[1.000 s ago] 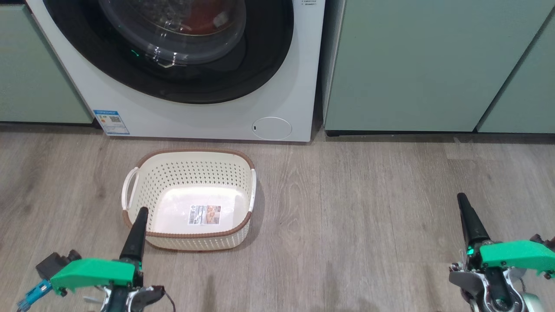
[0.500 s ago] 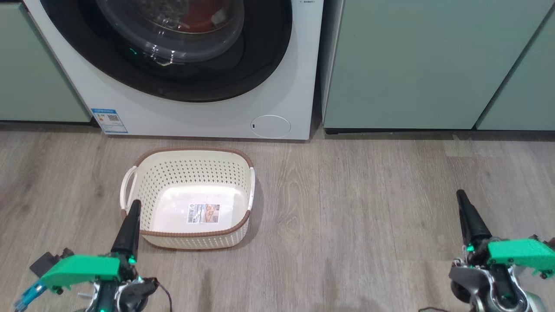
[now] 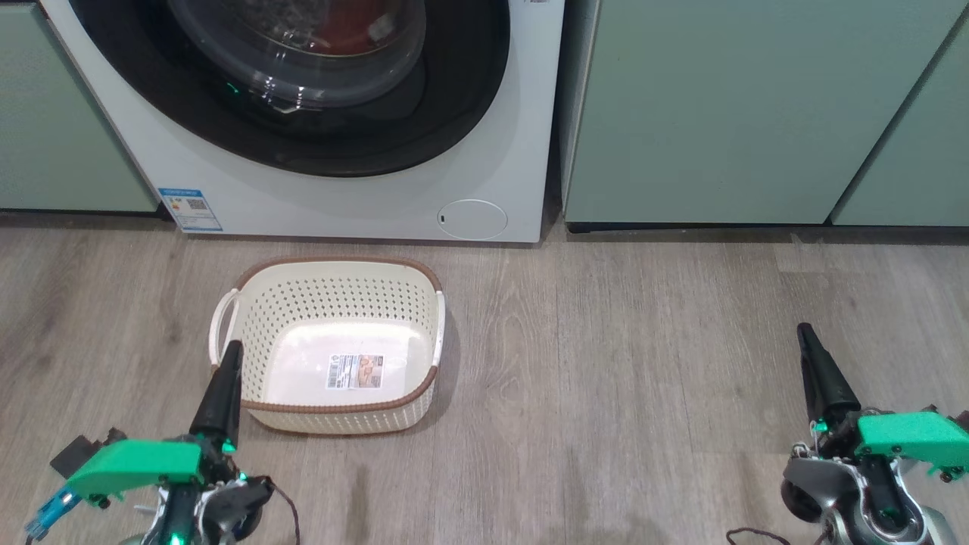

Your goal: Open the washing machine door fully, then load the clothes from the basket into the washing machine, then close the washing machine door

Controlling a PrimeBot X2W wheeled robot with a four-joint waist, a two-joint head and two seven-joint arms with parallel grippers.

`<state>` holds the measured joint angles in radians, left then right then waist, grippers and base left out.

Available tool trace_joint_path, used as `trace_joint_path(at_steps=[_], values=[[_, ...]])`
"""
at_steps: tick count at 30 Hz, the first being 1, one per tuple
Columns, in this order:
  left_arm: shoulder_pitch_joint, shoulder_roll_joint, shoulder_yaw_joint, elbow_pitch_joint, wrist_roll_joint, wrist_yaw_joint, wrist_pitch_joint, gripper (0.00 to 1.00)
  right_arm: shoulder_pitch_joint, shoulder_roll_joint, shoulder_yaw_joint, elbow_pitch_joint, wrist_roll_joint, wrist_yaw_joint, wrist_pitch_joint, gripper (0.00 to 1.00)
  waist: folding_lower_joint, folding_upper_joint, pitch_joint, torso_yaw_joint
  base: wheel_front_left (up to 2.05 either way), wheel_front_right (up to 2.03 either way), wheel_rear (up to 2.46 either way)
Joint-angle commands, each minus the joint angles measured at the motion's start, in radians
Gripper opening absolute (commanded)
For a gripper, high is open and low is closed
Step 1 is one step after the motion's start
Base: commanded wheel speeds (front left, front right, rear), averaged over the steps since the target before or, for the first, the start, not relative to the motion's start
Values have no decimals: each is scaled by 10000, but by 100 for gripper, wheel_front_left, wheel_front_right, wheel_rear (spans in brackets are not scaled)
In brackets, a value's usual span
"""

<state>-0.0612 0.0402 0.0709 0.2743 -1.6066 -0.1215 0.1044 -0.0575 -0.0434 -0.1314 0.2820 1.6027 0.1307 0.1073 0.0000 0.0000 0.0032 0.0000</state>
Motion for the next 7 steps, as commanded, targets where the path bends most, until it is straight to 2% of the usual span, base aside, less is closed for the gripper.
trace_joint_path(at_steps=[1,7], values=[[-465,137,388,-290,-54,-92,55,0,-505,-68,174,-372,57,0,61,0,0,0,-1,0,0,0,0],[-466,133,393,-290,-50,-92,59,0,-505,-68,174,-372,57,0,61,0,0,0,-1,0,0,0,0]])
